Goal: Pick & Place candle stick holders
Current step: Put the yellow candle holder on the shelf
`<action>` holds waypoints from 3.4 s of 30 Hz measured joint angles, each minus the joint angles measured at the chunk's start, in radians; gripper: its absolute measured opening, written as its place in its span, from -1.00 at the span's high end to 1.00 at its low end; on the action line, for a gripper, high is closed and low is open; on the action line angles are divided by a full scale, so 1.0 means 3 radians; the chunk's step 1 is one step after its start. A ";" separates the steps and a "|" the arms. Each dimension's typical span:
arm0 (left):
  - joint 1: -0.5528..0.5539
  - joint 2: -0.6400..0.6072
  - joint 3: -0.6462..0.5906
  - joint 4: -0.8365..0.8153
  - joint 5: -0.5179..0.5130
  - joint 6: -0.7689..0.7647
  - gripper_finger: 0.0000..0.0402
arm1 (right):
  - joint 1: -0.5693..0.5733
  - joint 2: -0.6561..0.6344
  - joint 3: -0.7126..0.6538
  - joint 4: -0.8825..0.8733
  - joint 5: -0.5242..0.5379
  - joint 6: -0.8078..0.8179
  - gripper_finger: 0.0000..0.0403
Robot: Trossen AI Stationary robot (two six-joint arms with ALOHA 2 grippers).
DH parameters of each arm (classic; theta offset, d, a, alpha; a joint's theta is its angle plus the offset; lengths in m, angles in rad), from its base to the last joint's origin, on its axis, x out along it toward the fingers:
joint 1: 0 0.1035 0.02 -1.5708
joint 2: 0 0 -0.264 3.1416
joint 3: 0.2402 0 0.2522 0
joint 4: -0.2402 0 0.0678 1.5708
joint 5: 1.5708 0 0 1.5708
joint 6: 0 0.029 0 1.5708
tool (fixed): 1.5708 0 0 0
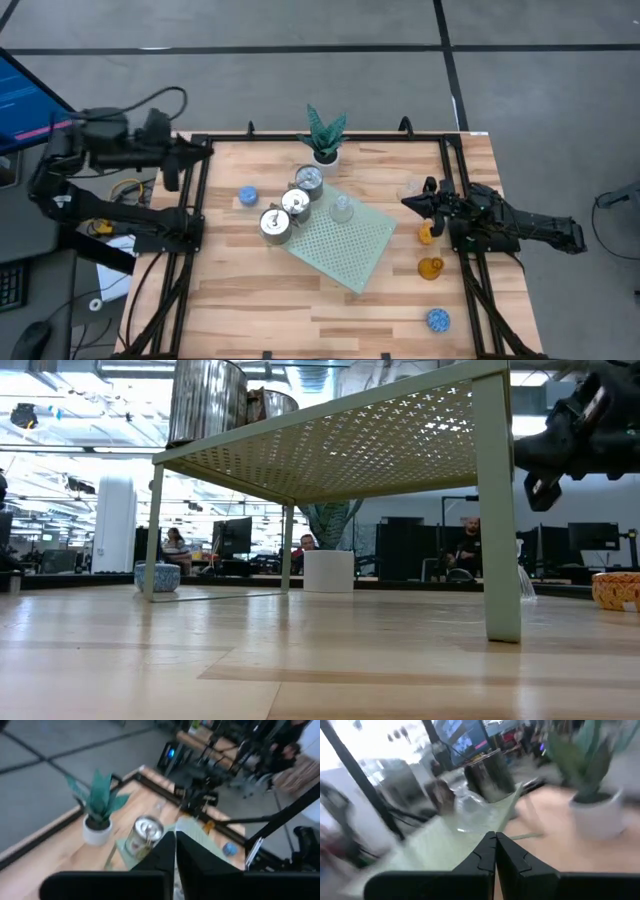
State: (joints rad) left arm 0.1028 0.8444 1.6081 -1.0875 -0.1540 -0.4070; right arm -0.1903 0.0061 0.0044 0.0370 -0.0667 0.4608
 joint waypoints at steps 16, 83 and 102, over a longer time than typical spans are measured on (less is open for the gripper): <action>-0.0001 -0.0576 -0.0356 0.0264 -0.0081 0.0116 0.98 | 0.0059 0.0002 0.0039 0.0337 -0.0013 0.2764 1.00; -0.0001 -0.1684 -0.1815 0.0695 0.0128 0.0078 0.96 | 0.1835 0.4696 0.4219 -0.1335 -0.2640 0.2648 1.00; -0.0001 -0.2753 -0.2066 0.0885 -0.0429 0.0045 0.98 | 0.1378 0.3324 0.4225 -0.2611 -0.0745 0.1659 1.00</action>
State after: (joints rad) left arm 0.1024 0.0185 0.9882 -0.8221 -0.2828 -0.3935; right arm 0.2231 1.0033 1.2720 -0.7464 -0.2903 0.9585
